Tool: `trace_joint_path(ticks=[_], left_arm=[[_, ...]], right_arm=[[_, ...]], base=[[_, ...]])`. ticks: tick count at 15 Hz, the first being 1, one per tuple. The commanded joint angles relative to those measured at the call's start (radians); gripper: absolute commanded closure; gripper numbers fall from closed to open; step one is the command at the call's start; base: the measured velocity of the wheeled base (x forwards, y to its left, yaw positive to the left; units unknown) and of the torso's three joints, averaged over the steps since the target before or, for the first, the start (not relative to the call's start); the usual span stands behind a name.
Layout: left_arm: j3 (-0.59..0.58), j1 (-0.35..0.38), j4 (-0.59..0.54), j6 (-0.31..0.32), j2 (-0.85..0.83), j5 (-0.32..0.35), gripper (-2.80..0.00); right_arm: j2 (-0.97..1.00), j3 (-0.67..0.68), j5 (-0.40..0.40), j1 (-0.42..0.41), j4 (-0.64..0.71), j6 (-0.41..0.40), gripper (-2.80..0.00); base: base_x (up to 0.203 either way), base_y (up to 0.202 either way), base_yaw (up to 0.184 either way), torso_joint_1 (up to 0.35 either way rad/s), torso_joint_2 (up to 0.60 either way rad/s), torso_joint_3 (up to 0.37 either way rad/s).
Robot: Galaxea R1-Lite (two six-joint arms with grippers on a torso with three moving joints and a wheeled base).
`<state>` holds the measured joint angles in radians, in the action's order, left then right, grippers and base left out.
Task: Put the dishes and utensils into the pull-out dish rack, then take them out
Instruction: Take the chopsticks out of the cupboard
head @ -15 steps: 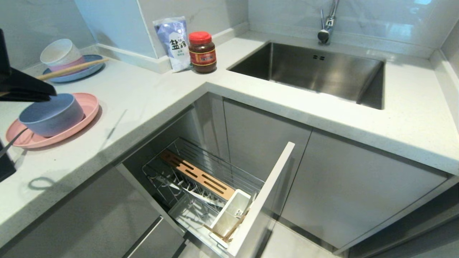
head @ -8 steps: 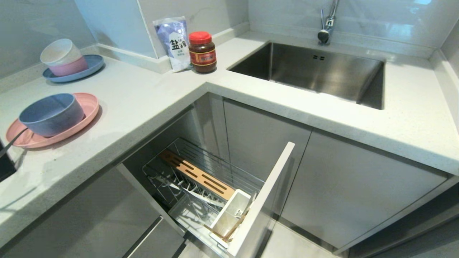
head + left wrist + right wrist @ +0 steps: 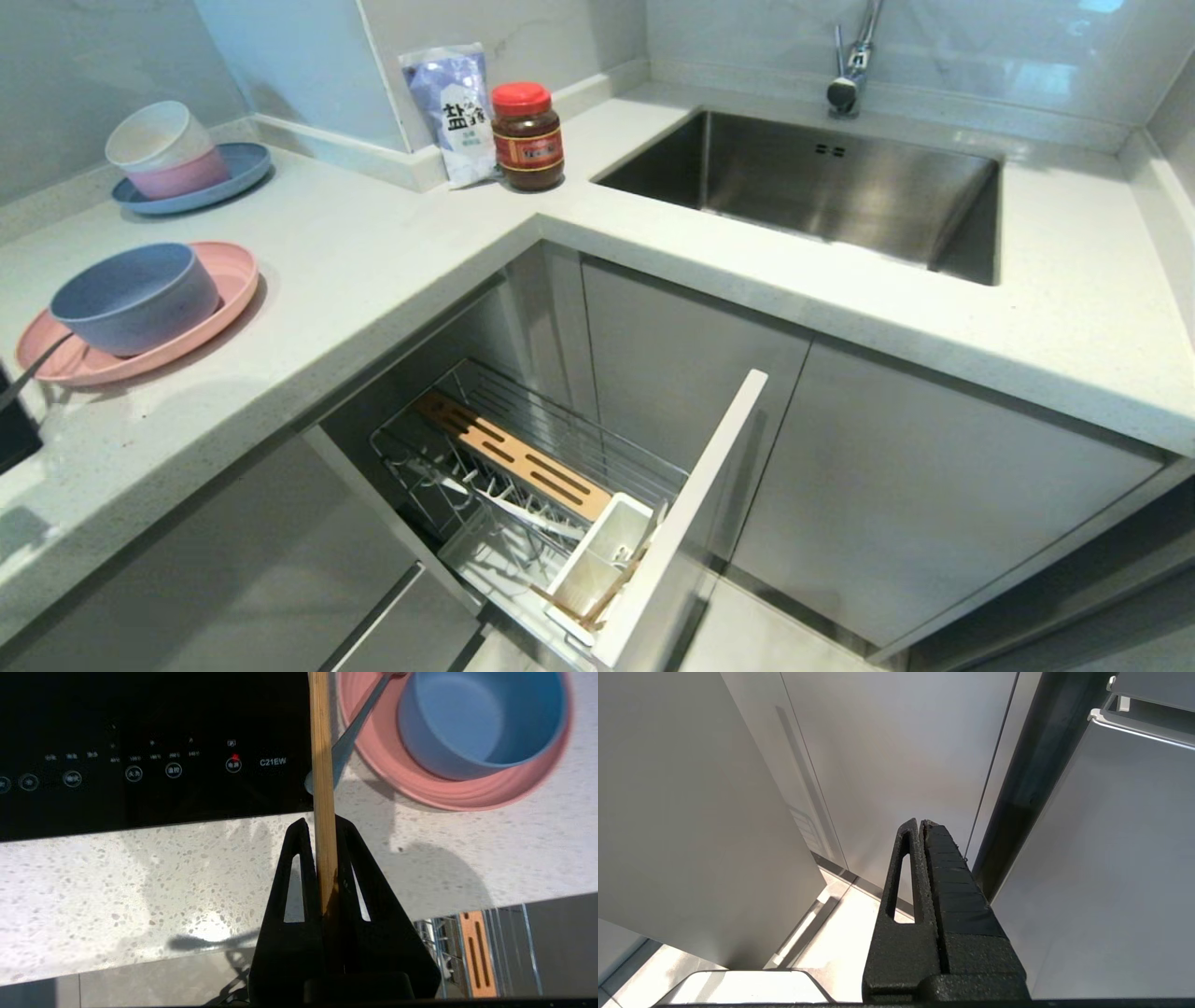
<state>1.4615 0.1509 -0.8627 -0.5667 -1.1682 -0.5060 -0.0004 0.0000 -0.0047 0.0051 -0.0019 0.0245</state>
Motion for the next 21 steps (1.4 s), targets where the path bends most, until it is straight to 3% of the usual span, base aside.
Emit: trace_joint_path(ticks=[1, 7, 9, 17, 21], left_arm=[[-0.185, 0.018, 0.164, 0.002, 0.039, -0.003, 0.0], [-0.548, 0.028, 0.762, 0.089, 0.041, -0.001, 0.0], [-0.601, 0.029, 0.875, 0.117, 0.023, 0.025, 0.0], [-0.601, 0.053, 0.89, 0.119, -0.056, 0.113, 0.0], [-0.593, 0.053, 0.895, 0.119, -0.077, 0.119, 0.0]], right_arm=[[-0.004, 0.002, 0.0, 0.0, 0.0, 0.0, 0.0], [-0.004, 0.002, 0.0, 0.0, -0.001, 0.0, 0.0], [-0.004, 0.002, 0.0, 0.0, 0.0, 0.0, 0.0], [-0.004, 0.002, 0.0, -0.001, -0.001, 0.0, 0.0], [-0.004, 0.002, 0.0, 0.0, -0.001, 0.0, 0.0]], base=[[0.0, 0.0, 0.0, 0.0, 0.0, 0.0], [0.0, 0.0, 0.0, 0.0, 0.0, 0.0], [0.0, 0.0, 0.0, 0.0, 0.0, 0.0], [0.0, 0.0, 0.0, 0.0, 0.0, 0.0], [0.0, 0.0, 0.0, 0.0, 0.0, 0.0]])
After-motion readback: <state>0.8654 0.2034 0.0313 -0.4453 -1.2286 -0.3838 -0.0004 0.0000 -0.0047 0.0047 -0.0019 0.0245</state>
